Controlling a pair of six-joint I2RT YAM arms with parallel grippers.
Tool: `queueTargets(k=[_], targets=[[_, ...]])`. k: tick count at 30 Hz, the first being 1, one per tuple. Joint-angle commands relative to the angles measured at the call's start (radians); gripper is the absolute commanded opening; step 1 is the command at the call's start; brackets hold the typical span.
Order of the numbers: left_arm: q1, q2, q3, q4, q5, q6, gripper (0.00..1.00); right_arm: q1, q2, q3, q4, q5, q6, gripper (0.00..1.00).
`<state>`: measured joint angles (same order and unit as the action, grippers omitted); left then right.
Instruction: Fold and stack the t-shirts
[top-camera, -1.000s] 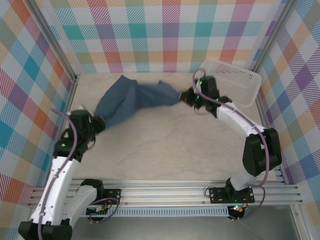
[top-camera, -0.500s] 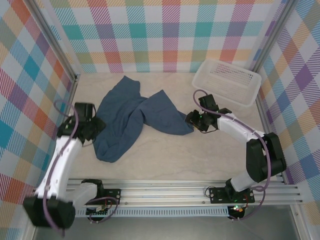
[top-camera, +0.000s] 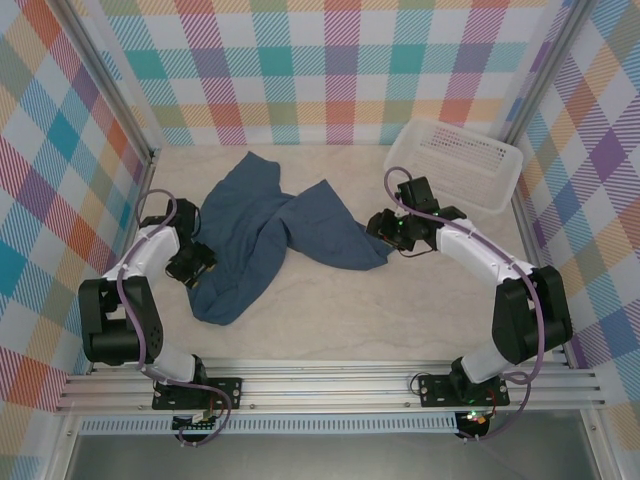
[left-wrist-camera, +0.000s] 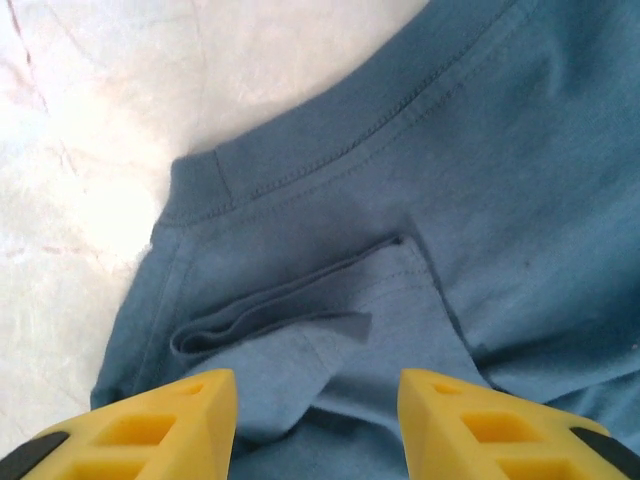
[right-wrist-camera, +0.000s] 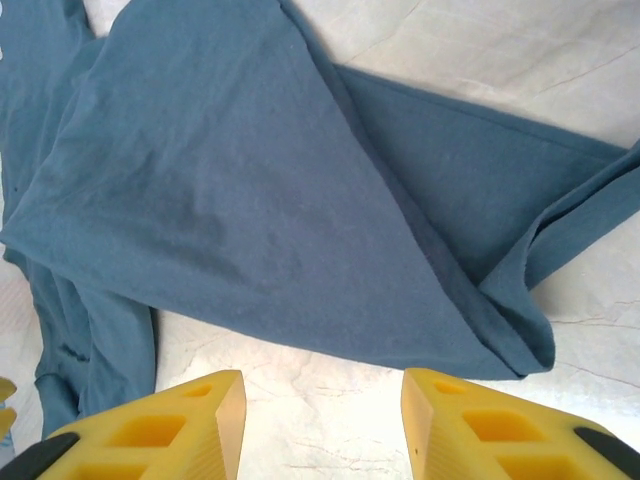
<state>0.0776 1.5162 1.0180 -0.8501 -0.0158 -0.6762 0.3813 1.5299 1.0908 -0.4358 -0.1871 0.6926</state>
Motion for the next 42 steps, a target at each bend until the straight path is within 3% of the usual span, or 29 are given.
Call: queueTargets(k=[1, 6, 12, 14, 16, 17, 23, 27, 31, 38, 42], targets=[[0.019, -0.01, -0.011, 0.094, -0.011, 0.11, 0.43, 0.004, -0.01, -0.033, -0.003, -0.052, -0.016, 0.45], [0.024, 0.03, -0.03, 0.127, 0.025, 0.21, 0.4, 0.004, -0.008, -0.04, -0.007, -0.057, -0.023, 0.45], [0.025, 0.055, -0.103, 0.187, 0.131, 0.204, 0.34, -0.005, 0.01, -0.021, -0.054, 0.012, 0.01, 0.48], [0.021, 0.046, -0.128, 0.211, 0.171, 0.192, 0.23, -0.013, 0.028, -0.009, -0.073, 0.033, 0.041, 0.49], [0.017, 0.018, -0.138, 0.217, 0.174, 0.18, 0.03, -0.016, 0.057, 0.015, -0.118, 0.062, 0.087, 0.49], [0.016, -0.007, -0.139, 0.21, 0.161, 0.173, 0.0, -0.017, 0.069, 0.022, -0.132, 0.068, 0.106, 0.5], [0.011, -0.236, -0.066, 0.068, -0.007, 0.078, 0.0, -0.016, 0.091, -0.029, -0.14, 0.113, 0.218, 0.51], [0.009, -0.358, -0.02, 0.073, -0.062, -0.039, 0.0, -0.014, 0.118, 0.006, -0.084, 0.059, 0.173, 0.47], [-0.005, -0.414, 0.084, 0.001, -0.119, -0.11, 0.0, 0.017, 0.169, 0.153, -0.087, 0.074, 0.083, 0.47], [-0.01, -0.554, 0.064, -0.109, -0.11, -0.102, 0.0, 0.019, 0.428, 0.366, -0.004, 0.096, -0.054, 0.48], [-0.01, -0.587, 0.046, -0.138, -0.096, -0.104, 0.0, 0.019, 0.602, 0.528, 0.065, -0.01, -0.164, 0.49]])
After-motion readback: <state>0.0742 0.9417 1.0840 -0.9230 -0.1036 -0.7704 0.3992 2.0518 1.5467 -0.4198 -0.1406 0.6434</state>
